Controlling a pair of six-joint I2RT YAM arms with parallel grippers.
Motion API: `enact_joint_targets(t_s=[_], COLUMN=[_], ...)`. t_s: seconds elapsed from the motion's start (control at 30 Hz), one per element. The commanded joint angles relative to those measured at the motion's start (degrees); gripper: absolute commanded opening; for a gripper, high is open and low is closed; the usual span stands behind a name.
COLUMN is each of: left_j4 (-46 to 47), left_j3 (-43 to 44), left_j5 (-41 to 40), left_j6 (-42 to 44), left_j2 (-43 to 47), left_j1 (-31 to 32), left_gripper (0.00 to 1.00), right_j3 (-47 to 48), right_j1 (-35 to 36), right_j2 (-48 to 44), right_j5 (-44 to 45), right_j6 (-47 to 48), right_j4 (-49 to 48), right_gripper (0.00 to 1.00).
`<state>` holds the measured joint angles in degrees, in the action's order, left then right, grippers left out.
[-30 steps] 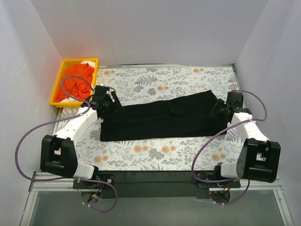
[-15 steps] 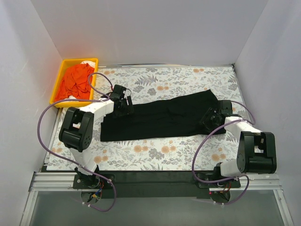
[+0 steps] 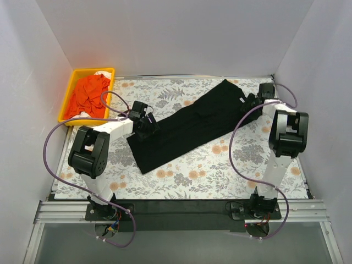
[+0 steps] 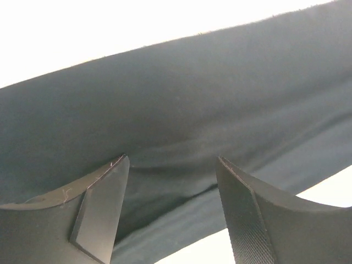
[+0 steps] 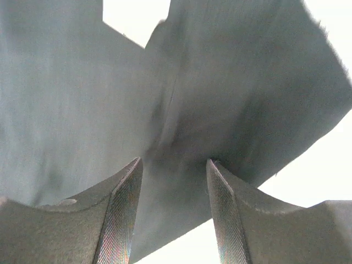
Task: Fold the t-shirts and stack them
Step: Fold the tshirt
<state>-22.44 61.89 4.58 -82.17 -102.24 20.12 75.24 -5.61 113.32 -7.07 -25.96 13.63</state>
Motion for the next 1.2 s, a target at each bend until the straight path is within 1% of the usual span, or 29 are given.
enact_joint_targets(t_s=[0.0,0.03,0.13,0.2,0.27,0.3,0.33,0.37,0.4,0.43,0.47,0.5,0.53,0.6,0.63,0.7,0.77,0.93,1.0,1.03,1.1,1.13,1.17], left_j4=[-3.8,-3.9,-4.0,-4.5,-6.6,-7.4,-8.9,-9.4,-9.6,-9.8,-9.8,-9.7,-9.3,-8.7,-7.5,-6.7,-6.3,-6.1,-6.2,-6.0,-5.1,-4.1,-3.7], left_j3=[-2.7,-2.7,-3.9,-4.9,-4.9,-4.8,-4.7,-4.7,-5.0,-5.4,-5.7,-6.2,-6.4,-6.9,-7.2,-7.2,-7.0,-8.4,-9.9,-10.4,-12.3,-12.9,-13.4], left_j5=[8.9,9.7,10.8,9.4,5.6,4.1,0.9,-0.5,-1.9,-4.8,-6.5,-7.5,-8.3,-10.6,-10.9,-10.7,-10.3,-6.8,-4.9,-1.1,2.3,6.0,7.4], left_j6=[-6.9,-7.9,-9.6,-9.3,-7.2,-6.2,-5.1,-4.2,-2.2,-1.3,-0.3,1.4,2.5,5.1,6.0,7.2,8.1,7.2,5.2,4.4,1.7,0.7,-0.3], left_j2=[1.2,1.4,4.6,7.3,11.2,12.1,14.1,14.9,15.7,16.6,16.9,16.9,16.6,15.6,15.0,12.7,11.1,7.6,7.4,7.6,7.9,8.3,8.3], left_j1=[2.7,4.0,4.7,4.7,4.7,4.7,4.8,4.7,4.8,4.6,4.7,4.6,4.4,4.4,4.2,4.2,4.1,4.2,4.2,4.2,4.3,4.6,4.8], left_gripper=[0.61,0.61,0.62,0.63,0.63,0.63,0.63,0.63,0.63,0.63,0.63,0.6,0.52,0.44,0.37,0.33,0.32,0.32,0.32,0.32,0.32,0.32,0.32], right_j3=[13.8,18.1,19.6,16.5,11.1,8.9,7.0,4.9,0.4,-1.7,-4.2,-8.4,-10.6,-15.7,-17.0,-18.5,-18.9,-15.2,-14.8,-14.7,-13.9,-13.4,-12.5], right_j1=[-1.8,-1.6,0.0,1.1,3.6,4.5,5.5,8.0,9.0,11.1,12.2,13.2,15.0,16.5,17.7,18.7,18.8,18.1,16.9,15.1,12.9,10.6,9.4], right_j2=[9.9,10.7,9.1,5.0,1.6,-1.9,-3.8,-5.5,-9.0,-10.5,-12.0,-14.3,-15.3,-17.2,-17.4,-16.7,-15.4,-9.4,-7.5,-7.1,-6.1,-5.8,-5.1], right_j5=[5.8,4.8,4.1,2.5,1.8,1.2,1.1,1.1,0.4,0.0,-0.4,-2.1,-2.9,-3.6,-4.1,-4.8,-4.8,-1.5,-0.6,-0.3,1.6,2.4,3.0], right_j6=[10.0,10.3,10.5,10.3,9.7,9.4,9.1,7.7,6.8,5.7,2.4,0.9,-0.7,-5.1,-6.2,-8.6,-9.0,-4.5,-3.6,-3.1,-0.2,1.0,4.0], right_j4=[4.0,5.2,6.1,6.1,6.1,6.0,5.9,5.5,5.0,4.3,3.5,0.8,-0.6,-5.3,-7.4,-10.5,-11.6,-11.2,-10.5,-10.1,-8.9,-8.4,-6.9], right_gripper=[0.49,0.49,0.5,0.51,0.51,0.51,0.51,0.52,0.52,0.51,0.51,0.51,0.51,0.5,0.5,0.48,0.46,0.44,0.44,0.44,0.44,0.44,0.44])
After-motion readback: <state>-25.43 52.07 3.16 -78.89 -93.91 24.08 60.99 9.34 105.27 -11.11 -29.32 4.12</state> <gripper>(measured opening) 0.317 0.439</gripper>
